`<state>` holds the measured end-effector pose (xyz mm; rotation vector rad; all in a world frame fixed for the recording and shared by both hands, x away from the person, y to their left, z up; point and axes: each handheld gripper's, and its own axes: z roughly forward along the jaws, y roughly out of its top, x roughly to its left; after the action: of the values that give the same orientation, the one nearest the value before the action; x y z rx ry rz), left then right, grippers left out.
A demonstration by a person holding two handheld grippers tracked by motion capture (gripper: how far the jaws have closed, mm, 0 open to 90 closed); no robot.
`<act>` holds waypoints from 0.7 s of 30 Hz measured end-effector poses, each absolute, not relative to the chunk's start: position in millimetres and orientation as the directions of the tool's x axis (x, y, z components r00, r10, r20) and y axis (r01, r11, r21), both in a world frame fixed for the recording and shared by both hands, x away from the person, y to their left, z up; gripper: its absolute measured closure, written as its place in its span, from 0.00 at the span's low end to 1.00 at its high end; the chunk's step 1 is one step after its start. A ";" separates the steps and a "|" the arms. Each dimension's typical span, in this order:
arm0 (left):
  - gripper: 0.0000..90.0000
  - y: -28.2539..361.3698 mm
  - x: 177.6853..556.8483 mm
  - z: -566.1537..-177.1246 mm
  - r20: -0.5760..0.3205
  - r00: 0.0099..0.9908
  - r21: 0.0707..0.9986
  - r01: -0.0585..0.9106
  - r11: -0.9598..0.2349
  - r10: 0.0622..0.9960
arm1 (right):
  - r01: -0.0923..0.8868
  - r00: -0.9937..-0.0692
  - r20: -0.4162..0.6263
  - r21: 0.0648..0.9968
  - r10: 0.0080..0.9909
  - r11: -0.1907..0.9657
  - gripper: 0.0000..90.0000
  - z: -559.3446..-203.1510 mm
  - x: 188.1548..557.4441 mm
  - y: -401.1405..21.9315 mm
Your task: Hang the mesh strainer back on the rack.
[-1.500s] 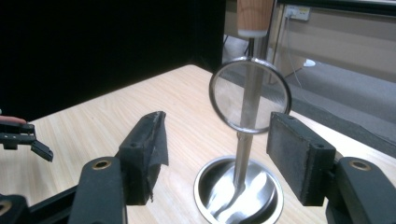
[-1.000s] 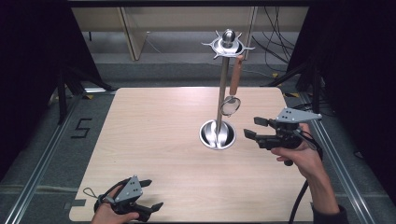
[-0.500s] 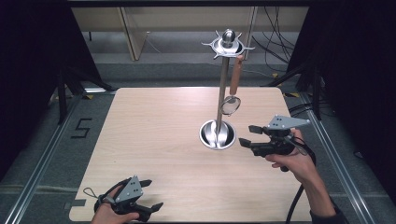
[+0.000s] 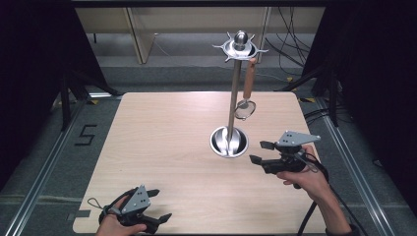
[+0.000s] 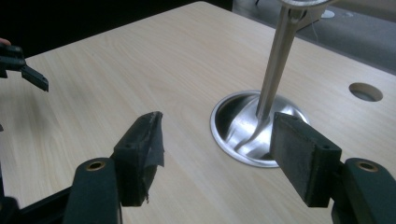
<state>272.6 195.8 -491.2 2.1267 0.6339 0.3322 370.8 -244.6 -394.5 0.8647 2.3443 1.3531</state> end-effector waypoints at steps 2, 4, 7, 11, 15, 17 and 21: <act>0.17 196.1 272.7 -491.2 0.009 0.833 0.809 0.319 -0.494 0.553 | 0.368 -0.768 0.052 0.851 0.638 0.374 0.39 -399.4 369.7 -242.1; 0.17 196.4 272.8 -490.7 0.011 0.832 0.805 0.321 -0.498 0.554 | 0.372 -0.766 0.054 0.850 0.641 0.373 0.39 -403.5 370.0 -240.5; 0.17 196.6 272.9 -490.8 0.014 0.833 0.805 0.319 -0.500 0.554 | 0.392 -0.765 0.073 0.841 0.640 0.373 0.38 -409.1 368.6 -237.2; 0.17 197.2 272.8 -490.7 0.017 0.833 0.804 0.318 -0.503 0.554 | 0.382 -0.777 0.064 0.838 0.627 0.389 0.37 -415.3 368.8 -235.0; 0.17 197.1 272.4 -490.8 0.016 0.831 0.804 0.320 -0.501 0.556 | 0.387 -0.774 0.061 0.834 0.630 0.394 0.37 -422.1 367.4 -233.2; 0.17 197.3 272.4 -490.8 0.017 0.831 0.803 0.320 -0.503 0.556 | 0.380 -0.774 0.049 0.834 0.631 0.401 0.37 -424.7 367.8 -233.6; 0.17 197.3 272.4 -490.9 0.013 0.831 0.803 0.323 -0.501 0.556 | 0.389 -0.776 0.059 0.829 0.629 0.402 0.36 -429.4 366.4 -233.7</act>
<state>272.4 197.3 -490.9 2.1365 0.6406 0.3396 366.4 -233.7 -429.4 0.8925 2.3982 1.3118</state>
